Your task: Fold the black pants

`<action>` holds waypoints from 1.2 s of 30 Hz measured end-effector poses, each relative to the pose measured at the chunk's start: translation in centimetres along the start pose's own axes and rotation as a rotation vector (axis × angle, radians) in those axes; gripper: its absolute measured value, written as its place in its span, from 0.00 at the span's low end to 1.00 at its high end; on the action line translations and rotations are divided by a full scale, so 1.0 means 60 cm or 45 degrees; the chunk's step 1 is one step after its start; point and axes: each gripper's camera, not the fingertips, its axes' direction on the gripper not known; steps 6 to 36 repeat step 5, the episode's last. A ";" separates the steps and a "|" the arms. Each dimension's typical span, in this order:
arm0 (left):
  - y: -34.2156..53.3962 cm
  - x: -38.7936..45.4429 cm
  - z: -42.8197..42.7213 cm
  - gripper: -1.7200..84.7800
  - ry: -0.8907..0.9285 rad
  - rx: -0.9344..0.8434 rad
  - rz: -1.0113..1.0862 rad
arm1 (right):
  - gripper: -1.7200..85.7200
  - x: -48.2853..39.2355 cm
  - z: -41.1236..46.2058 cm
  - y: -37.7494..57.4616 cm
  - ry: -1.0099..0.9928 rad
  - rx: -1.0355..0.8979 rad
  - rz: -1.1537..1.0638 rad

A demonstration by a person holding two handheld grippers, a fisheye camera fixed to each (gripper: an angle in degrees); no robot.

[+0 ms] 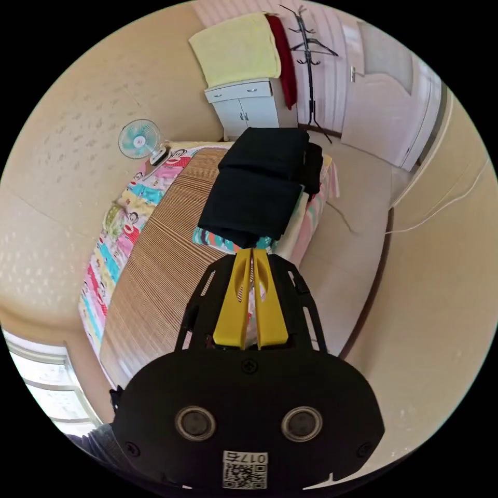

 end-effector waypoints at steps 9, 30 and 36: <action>0.038 0.166 0.045 0.01 0.195 0.146 0.294 | 0.06 0.095 0.049 -0.096 -0.172 -0.065 0.130; 0.038 0.166 0.045 0.01 0.195 0.146 0.294 | 0.06 0.095 0.049 -0.096 -0.172 -0.065 0.130; 0.038 0.166 0.045 0.01 0.195 0.146 0.294 | 0.06 0.095 0.049 -0.096 -0.172 -0.065 0.130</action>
